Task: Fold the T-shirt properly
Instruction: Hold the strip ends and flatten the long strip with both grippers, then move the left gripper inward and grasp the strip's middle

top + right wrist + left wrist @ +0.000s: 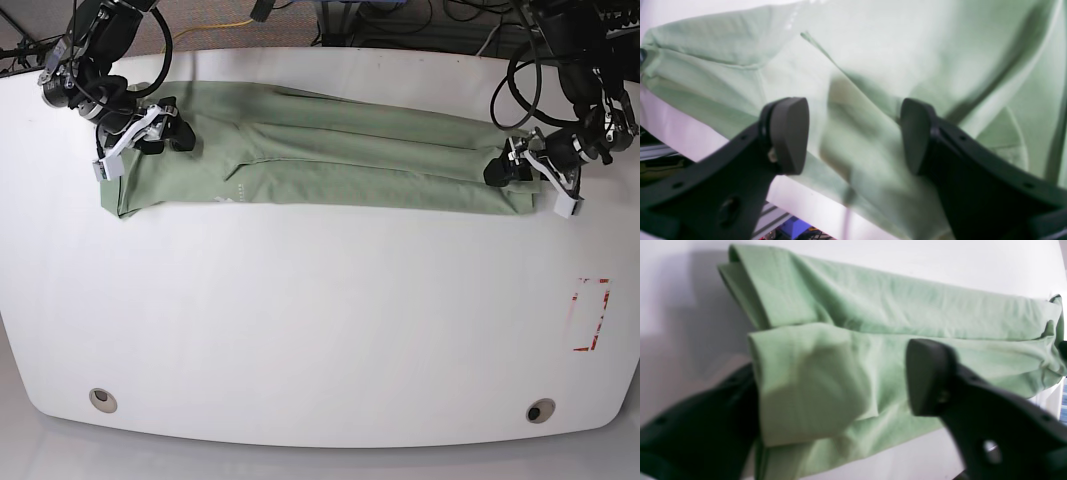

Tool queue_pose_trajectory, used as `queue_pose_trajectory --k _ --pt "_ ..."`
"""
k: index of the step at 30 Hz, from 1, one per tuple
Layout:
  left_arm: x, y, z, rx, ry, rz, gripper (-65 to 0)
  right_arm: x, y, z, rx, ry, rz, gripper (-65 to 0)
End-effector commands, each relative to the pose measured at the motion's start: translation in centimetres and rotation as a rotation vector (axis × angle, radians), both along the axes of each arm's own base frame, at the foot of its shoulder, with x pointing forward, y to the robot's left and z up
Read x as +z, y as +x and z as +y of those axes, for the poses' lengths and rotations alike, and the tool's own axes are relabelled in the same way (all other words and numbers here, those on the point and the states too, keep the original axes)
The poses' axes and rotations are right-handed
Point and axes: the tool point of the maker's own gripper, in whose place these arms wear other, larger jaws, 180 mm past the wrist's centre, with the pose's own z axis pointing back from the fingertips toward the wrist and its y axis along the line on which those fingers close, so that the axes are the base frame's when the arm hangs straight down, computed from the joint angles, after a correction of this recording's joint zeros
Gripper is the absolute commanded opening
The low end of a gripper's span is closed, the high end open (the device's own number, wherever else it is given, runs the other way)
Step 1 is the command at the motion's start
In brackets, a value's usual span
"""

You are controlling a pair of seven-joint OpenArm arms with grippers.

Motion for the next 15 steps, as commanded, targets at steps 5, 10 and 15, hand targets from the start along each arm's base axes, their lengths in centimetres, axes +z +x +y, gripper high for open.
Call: queue_pose_trajectory --k 5,10,15 --pt "-0.3 -0.5 0.5 -0.008 0.031 0.029 -58.5 1.0 0.7 -0.3 -0.004 0.002 -0.045 -31.9" --pt "1.5 0.8 0.9 0.014 0.046 -0.057 -60.7 1.0 0.7 -0.3 -0.004 0.000 -0.045 -48.7" --pt "4.9 1.3 0.2 -0.037 0.121 -0.163 -60.7 1.0 0.7 -0.4 -0.004 -0.003 -0.043 -50.3"
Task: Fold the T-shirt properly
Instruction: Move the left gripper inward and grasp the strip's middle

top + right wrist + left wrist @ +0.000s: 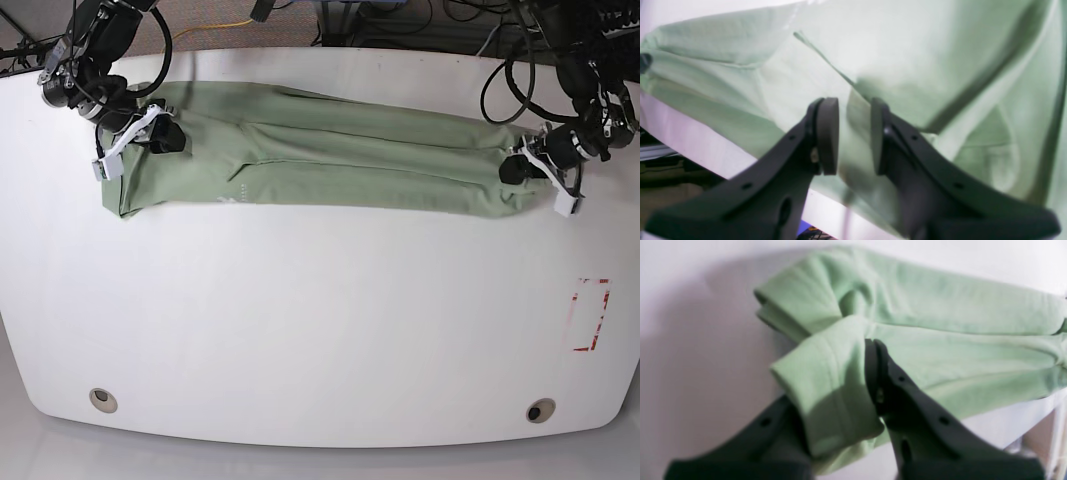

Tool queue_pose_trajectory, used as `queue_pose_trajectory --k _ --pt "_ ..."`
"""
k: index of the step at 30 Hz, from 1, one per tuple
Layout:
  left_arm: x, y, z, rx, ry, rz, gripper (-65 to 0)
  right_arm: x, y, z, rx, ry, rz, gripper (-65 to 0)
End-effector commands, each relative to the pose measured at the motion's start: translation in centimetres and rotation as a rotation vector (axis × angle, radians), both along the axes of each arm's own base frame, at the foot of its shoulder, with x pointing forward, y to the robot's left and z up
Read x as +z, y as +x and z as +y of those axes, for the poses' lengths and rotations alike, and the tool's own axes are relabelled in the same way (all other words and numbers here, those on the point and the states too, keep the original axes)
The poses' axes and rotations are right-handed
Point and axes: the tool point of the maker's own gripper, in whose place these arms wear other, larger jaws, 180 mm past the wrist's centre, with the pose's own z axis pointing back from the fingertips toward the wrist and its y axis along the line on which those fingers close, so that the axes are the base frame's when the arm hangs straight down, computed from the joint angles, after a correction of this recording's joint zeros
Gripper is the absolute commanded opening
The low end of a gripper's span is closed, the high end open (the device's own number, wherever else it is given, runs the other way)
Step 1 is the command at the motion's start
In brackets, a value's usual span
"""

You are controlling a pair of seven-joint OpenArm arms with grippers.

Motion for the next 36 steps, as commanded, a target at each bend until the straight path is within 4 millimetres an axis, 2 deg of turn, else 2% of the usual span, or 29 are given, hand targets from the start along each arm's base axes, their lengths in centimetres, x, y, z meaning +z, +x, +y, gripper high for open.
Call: queue_pose_trajectory --k 1,4,8,11,14,18,23,25,29,36 --pt "3.5 1.5 -0.3 -0.032 0.038 -0.121 -60.7 0.9 0.6 -0.4 -0.004 -0.012 -0.037 -50.4" --pt "5.7 2.1 -2.9 -0.104 0.049 -0.195 -60.6 -0.1 0.1 -1.1 -0.008 -0.065 0.009 -49.9" --pt "6.5 1.4 -6.1 -0.216 0.064 -0.205 -60.4 -0.8 -0.4 -1.6 -0.011 -0.106 0.047 -49.8" --pt "6.7 1.1 -9.3 -0.298 0.044 -0.220 -60.3 -0.8 -0.4 -1.6 -0.012 -0.109 0.047 -49.8" --pt "6.5 0.8 -12.0 -0.352 0.005 -0.222 -60.3 -0.9 -0.4 -1.7 -0.013 -0.109 0.050 -49.8" --pt "6.1 0.5 -15.3 -0.398 -0.051 -0.215 -60.1 -2.5 -0.6 -2.3 -0.037 -0.106 0.090 -49.8" --pt "5.7 0.5 -18.4 -0.468 -0.032 -0.212 -60.1 -4.9 -1.1 -2.8 -0.067 -0.099 0.153 -49.8" --pt "5.2 0.1 -20.2 -0.500 -0.041 -0.202 -60.1 -5.4 -1.2 -2.9 -0.078 -0.093 0.161 -49.8" --pt "4.3 0.1 -22.4 -0.527 -0.053 -0.174 -60.1 -5.3 -1.0 -2.9 -0.076 -0.094 0.153 -49.8" --pt "3.3 0.0 -25.2 -0.567 -0.099 -0.137 -60.1 -5.5 -0.6 -1.0 -0.012 -0.086 0.155 -49.9"
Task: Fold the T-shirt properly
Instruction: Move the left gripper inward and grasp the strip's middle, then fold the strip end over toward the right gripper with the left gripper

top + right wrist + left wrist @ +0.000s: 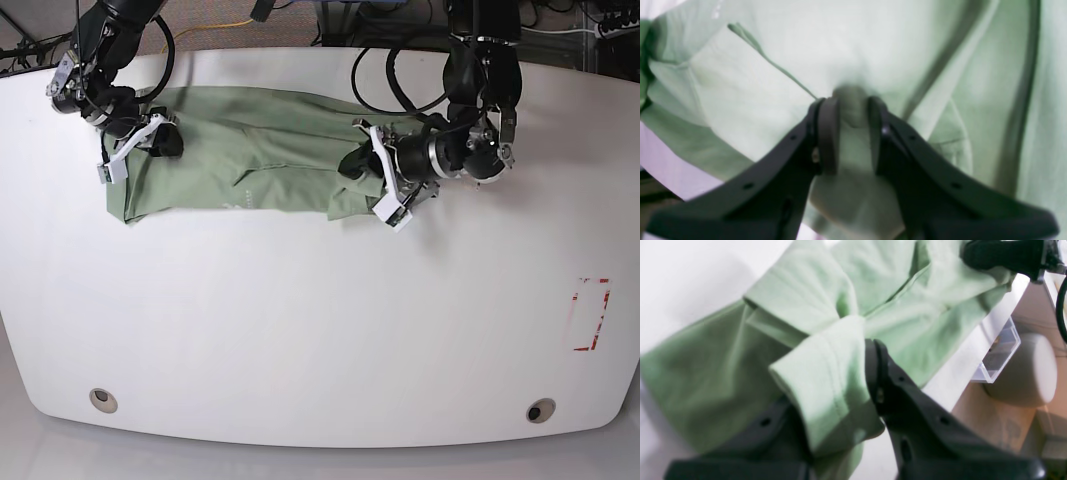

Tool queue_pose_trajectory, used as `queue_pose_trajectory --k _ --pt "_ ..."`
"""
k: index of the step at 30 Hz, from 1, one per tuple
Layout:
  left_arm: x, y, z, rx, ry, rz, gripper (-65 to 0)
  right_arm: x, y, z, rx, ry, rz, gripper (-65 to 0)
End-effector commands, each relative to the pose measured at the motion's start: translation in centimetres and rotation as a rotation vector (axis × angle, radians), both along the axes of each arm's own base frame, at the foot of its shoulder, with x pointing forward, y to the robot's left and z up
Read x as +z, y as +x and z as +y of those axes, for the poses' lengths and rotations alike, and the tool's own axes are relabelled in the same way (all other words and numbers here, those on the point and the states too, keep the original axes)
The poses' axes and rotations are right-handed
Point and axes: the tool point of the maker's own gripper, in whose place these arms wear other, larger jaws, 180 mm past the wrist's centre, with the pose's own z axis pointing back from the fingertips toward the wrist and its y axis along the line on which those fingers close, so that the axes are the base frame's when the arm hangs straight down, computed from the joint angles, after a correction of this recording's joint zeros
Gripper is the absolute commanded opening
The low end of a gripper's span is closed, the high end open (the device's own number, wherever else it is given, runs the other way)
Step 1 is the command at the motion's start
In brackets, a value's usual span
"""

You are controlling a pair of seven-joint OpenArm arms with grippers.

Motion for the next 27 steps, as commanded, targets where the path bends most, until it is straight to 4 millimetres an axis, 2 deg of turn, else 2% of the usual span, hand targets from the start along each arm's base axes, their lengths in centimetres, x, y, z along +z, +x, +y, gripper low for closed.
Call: queue_pose_trajectory --k 1,5,11,19,24,27 --pt "1.1 0.5 -1.3 0.002 -0.056 -0.025 -60.1 -1.1 -1.3 0.1 0.037 -0.039 0.081 -49.9" --pt "1.7 1.2 -2.5 -0.005 -0.069 -0.038 -60.0 -1.1 -1.2 0.4 0.046 -0.036 0.080 -49.9" --pt "1.8 0.2 -4.7 -0.069 -0.071 -0.037 -58.9 -1.1 -1.1 0.6 0.047 -0.033 0.079 -49.8" --pt "2.9 1.2 -5.2 -0.079 -0.079 -0.070 -34.2 -0.9 -0.6 0.5 0.048 -0.036 0.067 -49.8" --pt "4.8 0.7 -9.0 -0.177 -0.120 -0.111 -26.4 -0.6 0.0 0.5 0.047 -0.036 0.053 -49.8" --pt "5.7 -1.3 -12.4 -0.317 -0.115 -0.136 -26.2 -0.5 0.0 0.5 0.047 -0.037 0.052 -49.8"
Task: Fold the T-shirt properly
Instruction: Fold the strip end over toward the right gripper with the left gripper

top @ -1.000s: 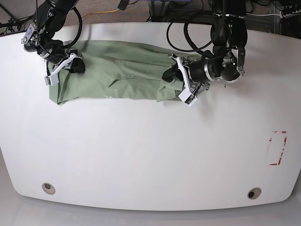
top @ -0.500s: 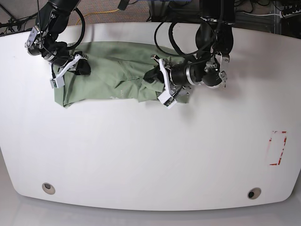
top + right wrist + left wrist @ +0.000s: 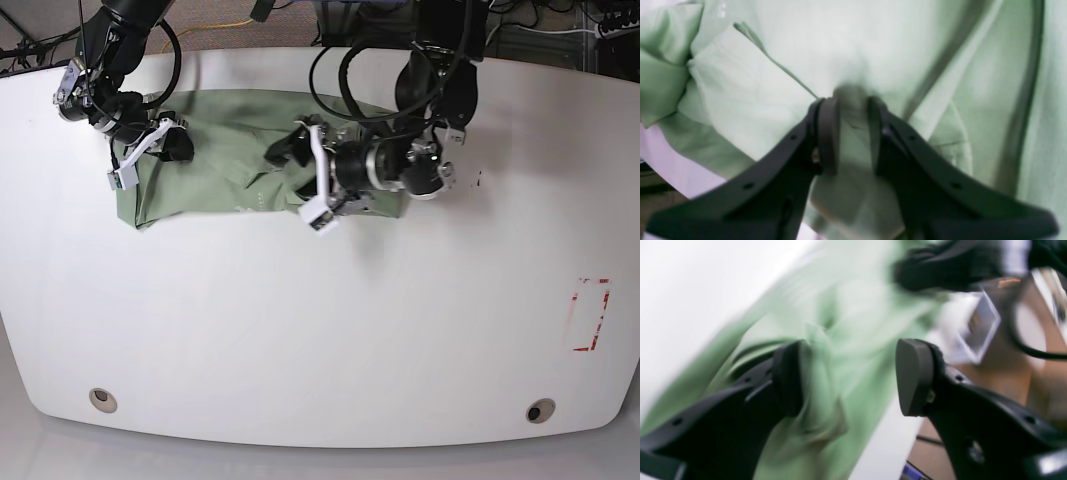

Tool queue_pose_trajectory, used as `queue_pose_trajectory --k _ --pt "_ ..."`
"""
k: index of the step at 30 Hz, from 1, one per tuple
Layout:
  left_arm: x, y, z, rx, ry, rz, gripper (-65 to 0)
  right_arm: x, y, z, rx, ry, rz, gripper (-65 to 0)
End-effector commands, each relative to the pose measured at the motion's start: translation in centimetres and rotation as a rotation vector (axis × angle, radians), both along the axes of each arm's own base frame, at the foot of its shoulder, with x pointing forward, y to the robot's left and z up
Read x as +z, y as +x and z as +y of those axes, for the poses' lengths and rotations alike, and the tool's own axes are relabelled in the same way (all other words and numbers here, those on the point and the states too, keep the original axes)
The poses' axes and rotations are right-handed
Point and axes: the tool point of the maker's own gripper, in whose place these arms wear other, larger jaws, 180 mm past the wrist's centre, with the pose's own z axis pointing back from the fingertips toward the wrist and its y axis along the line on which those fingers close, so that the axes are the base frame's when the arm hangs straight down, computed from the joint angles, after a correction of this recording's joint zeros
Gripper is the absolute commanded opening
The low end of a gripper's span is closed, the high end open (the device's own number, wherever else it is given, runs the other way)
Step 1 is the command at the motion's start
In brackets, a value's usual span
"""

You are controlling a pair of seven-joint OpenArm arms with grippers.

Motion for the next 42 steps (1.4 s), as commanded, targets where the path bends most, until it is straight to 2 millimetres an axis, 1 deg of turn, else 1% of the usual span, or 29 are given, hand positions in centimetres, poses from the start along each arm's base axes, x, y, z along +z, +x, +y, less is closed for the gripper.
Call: queue_pose_trajectory --k 1,2,3,6,8,10,12,13,16,18,19,20,21,22,23,25,26,27,31,33,35,37,39,40,41,42 --pt "2.7 -1.1 -3.3 -0.107 -0.052 -0.065 -26.2 -0.8 -0.8 -0.6 0.014 -0.047 0.061 -49.8" --pt "3.1 -1.5 -4.0 -0.138 -0.050 -0.076 -26.2 -0.7 -0.8 -0.6 0.014 -0.047 0.059 -49.8" --pt "3.4 -1.6 -4.3 -0.160 -0.043 -0.090 -26.2 -0.6 -0.6 -0.5 0.014 -0.045 0.055 -49.8" --pt "5.1 -1.0 -4.1 -0.160 -0.043 -0.153 -26.2 -0.4 -0.1 -0.2 0.029 -0.047 0.045 -49.8" --pt "5.6 -0.4 -3.5 -0.137 -0.043 -0.174 -26.2 -0.4 0.1 -0.1 0.032 -0.048 0.044 -49.8" --pt "5.2 0.6 -1.4 -0.089 -0.016 -0.182 -26.2 -0.3 0.1 -0.1 0.032 -0.044 0.041 -49.8" --pt "5.4 2.0 1.1 -0.023 0.002 -0.205 -26.2 -0.3 0.2 -0.1 0.032 -0.044 0.039 -49.8" --pt "5.1 2.5 2.6 0.015 0.020 -0.203 -26.2 -0.3 0.2 -0.1 0.032 -0.045 0.039 -49.8" --pt "3.4 3.5 6.8 0.112 0.076 -0.175 -26.5 0.3 1.2 -0.1 0.032 -0.045 0.016 -49.8" --pt "2.7 3.7 8.7 0.159 0.095 -0.156 -26.7 0.3 1.2 -0.1 0.031 -0.044 0.015 -49.8" --pt "1.8 3.6 10.3 0.196 0.120 -0.133 -26.8 0.2 1.1 -0.1 0.031 -0.046 0.018 -49.8" --pt "1.3 3.7 11.3 0.223 0.130 -0.119 -27.2 0.3 1.3 -0.1 0.031 -0.047 0.016 -49.8" --pt "1.1 3.8 12.1 0.243 0.139 -0.112 -28.3 0.3 1.4 -0.1 0.031 -0.047 0.013 -49.8" --pt "0.6 3.8 12.8 0.259 0.147 -0.097 -30.7 0.4 1.5 -0.1 0.031 -0.045 0.009 -49.8" --pt "0.0 3.6 13.1 0.264 0.153 -0.076 -34.2 0.5 1.5 -0.1 0.031 -0.043 0.007 -49.8" --pt "-0.8 3.2 13.2 0.261 0.159 -0.050 -38.5 0.5 1.6 -0.1 0.031 -0.044 0.005 -49.8" --pt "-1.0 3.1 13.2 0.256 0.163 -0.046 -39.3 0.5 1.6 -0.1 0.031 -0.044 0.005 -49.8" --pt "-1.2 2.8 12.8 0.239 0.163 -0.039 -39.4 0.5 1.6 -0.1 0.031 -0.044 0.005 -49.8" --pt "-2.5 1.0 9.3 0.105 0.172 -0.008 -39.4 0.5 1.6 -0.1 0.031 -0.046 0.007 -49.8" --pt "-2.2 0.5 7.6 0.041 0.172 -0.025 -39.4 0.5 1.6 -0.1 0.031 -0.044 0.005 -49.8" --pt "-2.2 -0.7 5.4 -0.049 0.175 -0.039 -39.4 0.5 1.6 -0.1 0.031 -0.044 0.005 -49.8" --pt "-2.0 -1.5 3.8 -0.124 0.186 -0.063 -39.4 0.5 1.6 0.0 0.033 -0.044 0.004 -49.8" --pt "-1.5 -1.8 2.8 -0.166 0.200 -0.099 -39.4 0.6 1.7 0.0 0.034 -0.045 0.002 -49.6" --pt "-1.0 -1.6 2.7 -0.170 0.202 -0.124 -39.4 1.1 2.0 -0.1 0.037 -0.053 -0.012 -49.6" --pt "-0.3 -1.1 2.9 -0.155 0.203 -0.154 -39.4 1.8 2.4 -0.2 0.040 -0.071 -0.036 -48.4" --pt "0.0 -0.7 3.2 -0.142 0.203 -0.165 -39.4 2.2 2.5 -0.3 0.041 -0.081 -0.047 -47.1"
